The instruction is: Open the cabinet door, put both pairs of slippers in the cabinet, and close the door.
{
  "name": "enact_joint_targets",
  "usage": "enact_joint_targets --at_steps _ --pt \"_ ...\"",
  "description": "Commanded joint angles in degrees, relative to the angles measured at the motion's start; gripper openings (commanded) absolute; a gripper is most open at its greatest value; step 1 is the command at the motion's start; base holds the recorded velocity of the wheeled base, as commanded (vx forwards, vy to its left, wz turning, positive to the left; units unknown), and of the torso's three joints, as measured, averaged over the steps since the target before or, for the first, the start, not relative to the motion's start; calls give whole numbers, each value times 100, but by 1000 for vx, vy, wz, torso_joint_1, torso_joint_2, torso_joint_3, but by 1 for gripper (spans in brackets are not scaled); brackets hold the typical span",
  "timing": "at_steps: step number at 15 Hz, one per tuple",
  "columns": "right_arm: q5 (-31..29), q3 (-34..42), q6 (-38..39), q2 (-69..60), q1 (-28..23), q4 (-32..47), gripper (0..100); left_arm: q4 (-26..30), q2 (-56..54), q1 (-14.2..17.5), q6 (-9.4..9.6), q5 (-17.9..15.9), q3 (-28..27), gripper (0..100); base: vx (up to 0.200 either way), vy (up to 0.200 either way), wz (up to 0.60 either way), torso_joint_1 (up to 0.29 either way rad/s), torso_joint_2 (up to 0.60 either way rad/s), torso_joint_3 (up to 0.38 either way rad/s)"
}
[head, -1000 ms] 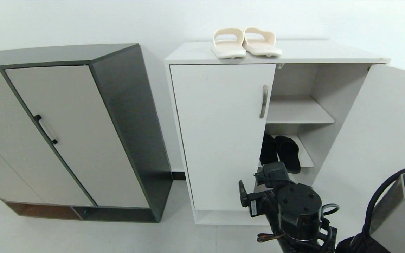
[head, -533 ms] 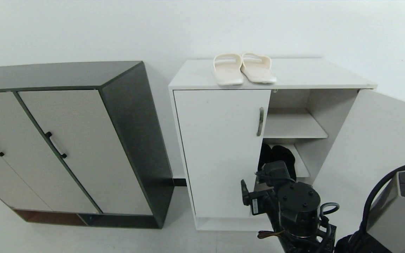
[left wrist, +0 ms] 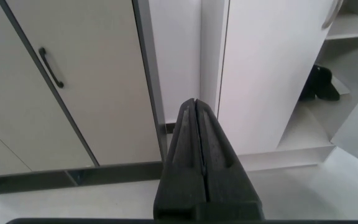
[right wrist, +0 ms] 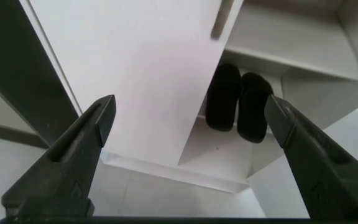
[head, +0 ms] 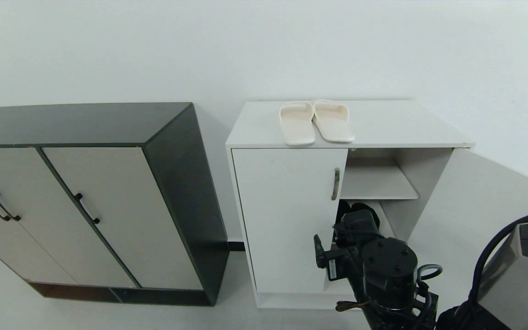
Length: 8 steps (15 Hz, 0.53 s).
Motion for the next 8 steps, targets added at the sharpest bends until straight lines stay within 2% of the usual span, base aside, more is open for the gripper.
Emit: enact_joint_targets --at_steps 1,8 --pt "0 0 -2 11 -33 -2 100 2 0 1 -1 -2 7 0 0 0 0 207 -520 -305" --pt "70 -9 -99 20 -68 -19 100 2 0 1 -19 7 -1 0 0 0 0 230 -544 -310"
